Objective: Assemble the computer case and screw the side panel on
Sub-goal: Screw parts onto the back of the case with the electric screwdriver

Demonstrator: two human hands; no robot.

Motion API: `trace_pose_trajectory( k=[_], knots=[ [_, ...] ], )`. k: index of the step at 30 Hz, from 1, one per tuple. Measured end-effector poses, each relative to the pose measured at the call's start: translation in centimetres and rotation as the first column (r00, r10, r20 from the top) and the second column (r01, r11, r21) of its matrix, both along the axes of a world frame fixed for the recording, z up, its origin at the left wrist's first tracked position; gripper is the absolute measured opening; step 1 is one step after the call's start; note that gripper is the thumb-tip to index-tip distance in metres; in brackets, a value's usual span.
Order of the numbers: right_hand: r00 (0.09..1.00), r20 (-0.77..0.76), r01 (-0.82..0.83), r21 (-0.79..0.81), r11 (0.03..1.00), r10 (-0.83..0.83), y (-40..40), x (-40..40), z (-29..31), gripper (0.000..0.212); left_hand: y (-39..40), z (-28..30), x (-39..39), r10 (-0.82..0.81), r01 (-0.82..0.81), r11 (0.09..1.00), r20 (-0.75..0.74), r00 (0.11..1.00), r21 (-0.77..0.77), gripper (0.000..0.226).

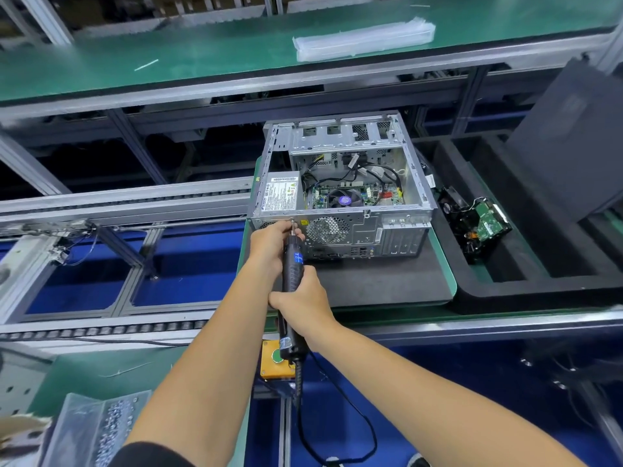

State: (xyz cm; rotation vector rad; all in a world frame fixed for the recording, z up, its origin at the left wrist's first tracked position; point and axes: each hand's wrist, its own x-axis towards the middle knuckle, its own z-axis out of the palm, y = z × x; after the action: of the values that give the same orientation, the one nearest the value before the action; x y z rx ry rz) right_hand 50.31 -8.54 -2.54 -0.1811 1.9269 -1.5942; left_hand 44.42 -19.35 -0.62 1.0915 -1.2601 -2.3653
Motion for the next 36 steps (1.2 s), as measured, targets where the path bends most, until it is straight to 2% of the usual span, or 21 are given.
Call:
trace_pose_trajectory(
  k=[6, 9, 15, 23, 28, 32, 36],
  knots=[
    [0.999, 0.019, 0.043, -0.013, 0.999, -0.042, -0.9, 0.4, 0.2, 0.04, -0.4, 0.8, 0.4, -0.066, 0.066, 0.998, 0.029, 0.997, -0.021, 0.007],
    [0.999, 0.008, 0.045, -0.004, 0.999, -0.045, -1.0, 0.4, 0.2, 0.038, -0.4, 0.8, 0.5, -0.068, 0.069, 0.997, 0.037, 0.997, -0.035, 0.012],
    [1.0, -0.005, 0.027, 0.007, 1.0, -0.027, -0.6, 0.1, 0.1, 0.041, -0.6, 0.1, 0.4, -0.029, 0.055, 0.986, 0.159, 0.987, -0.16, 0.006],
    [1.0, -0.021, 0.017, 0.023, 1.0, -0.016, -0.1, -0.2, 0.2, 0.039, 0.1, 0.4, 0.1, -0.044, 0.05, 0.995, 0.068, 0.997, -0.091, 0.007],
    [1.0, -0.012, -0.005, 0.036, 0.999, 0.005, 0.2, -0.5, 0.5, 0.04, 0.1, 0.4, -0.1, -0.016, 0.049, 0.98, 0.165, 0.986, -0.195, 0.006],
    [1.0, -0.025, -0.016, 0.039, 0.999, 0.017, 0.6, -0.1, 0.9, 0.04, 0.4, 0.9, -0.3, 0.073, 0.012, 0.944, 0.245, 0.967, -0.329, 0.002],
    [0.989, -0.147, -0.014, 0.01, 1.0, 0.016, 1.4, -0.2, 2.2, 0.041, 1.1, 3.2, -0.9, 0.077, -0.011, 0.902, 0.135, 0.988, -0.432, 0.012]
  ],
)
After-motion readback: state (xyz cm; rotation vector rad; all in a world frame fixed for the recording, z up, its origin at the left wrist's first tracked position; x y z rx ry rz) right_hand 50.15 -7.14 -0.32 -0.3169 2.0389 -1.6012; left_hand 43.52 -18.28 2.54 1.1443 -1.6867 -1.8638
